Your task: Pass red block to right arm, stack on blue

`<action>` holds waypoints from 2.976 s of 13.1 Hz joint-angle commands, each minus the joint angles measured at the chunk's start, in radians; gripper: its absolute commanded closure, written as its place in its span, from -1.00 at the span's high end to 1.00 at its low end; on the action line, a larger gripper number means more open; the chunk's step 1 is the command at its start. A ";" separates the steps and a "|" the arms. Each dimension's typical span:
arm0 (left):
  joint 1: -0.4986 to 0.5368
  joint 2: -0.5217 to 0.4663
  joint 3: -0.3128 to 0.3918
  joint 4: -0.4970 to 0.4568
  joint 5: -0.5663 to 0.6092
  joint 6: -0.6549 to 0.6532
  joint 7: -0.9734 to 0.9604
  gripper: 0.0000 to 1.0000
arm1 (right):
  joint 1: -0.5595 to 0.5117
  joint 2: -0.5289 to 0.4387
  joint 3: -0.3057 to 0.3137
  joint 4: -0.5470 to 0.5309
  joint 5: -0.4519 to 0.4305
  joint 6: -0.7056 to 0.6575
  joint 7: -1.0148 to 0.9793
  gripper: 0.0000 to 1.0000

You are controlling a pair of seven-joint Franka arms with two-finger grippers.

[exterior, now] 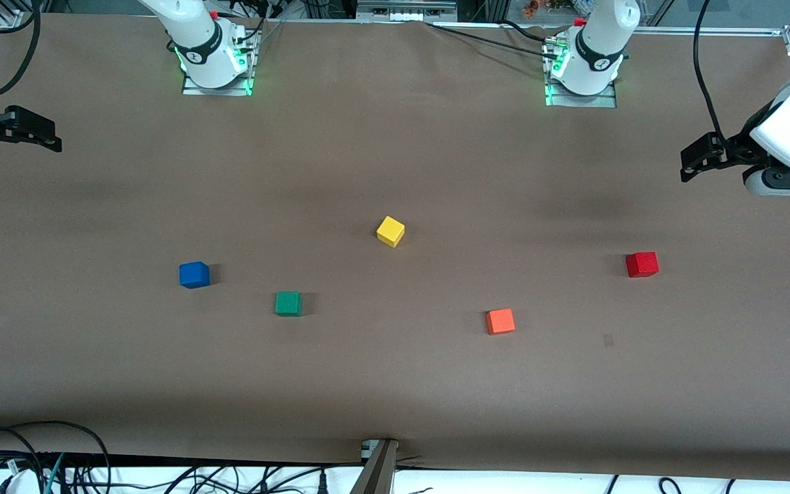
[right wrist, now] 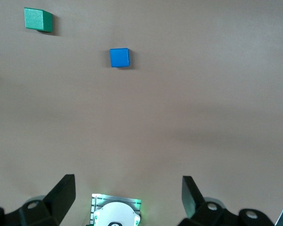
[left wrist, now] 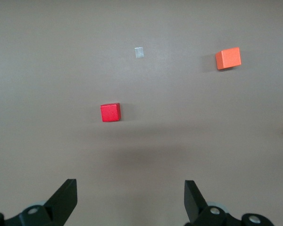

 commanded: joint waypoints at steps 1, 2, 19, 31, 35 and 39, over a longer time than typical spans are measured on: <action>0.003 -0.003 0.002 0.012 -0.007 -0.017 0.026 1.00 | -0.004 0.002 0.000 0.016 0.002 -0.007 0.010 1.00; 0.003 -0.003 0.002 0.012 -0.005 -0.017 0.025 1.00 | -0.004 0.002 0.000 0.014 0.002 -0.007 0.010 1.00; 0.045 0.113 0.014 0.009 0.004 -0.031 0.018 1.00 | -0.004 0.002 0.000 0.016 0.002 -0.007 0.009 1.00; 0.149 0.360 0.011 -0.133 0.006 0.401 0.080 1.00 | -0.008 0.002 0.000 0.014 0.004 -0.007 0.005 1.00; 0.149 0.379 0.013 -0.293 0.007 0.620 0.083 1.00 | -0.008 0.002 -0.001 0.014 0.002 -0.007 0.005 1.00; 0.149 0.435 0.013 -0.293 0.012 0.624 0.084 1.00 | -0.008 0.002 -0.001 0.016 0.002 -0.007 0.004 1.00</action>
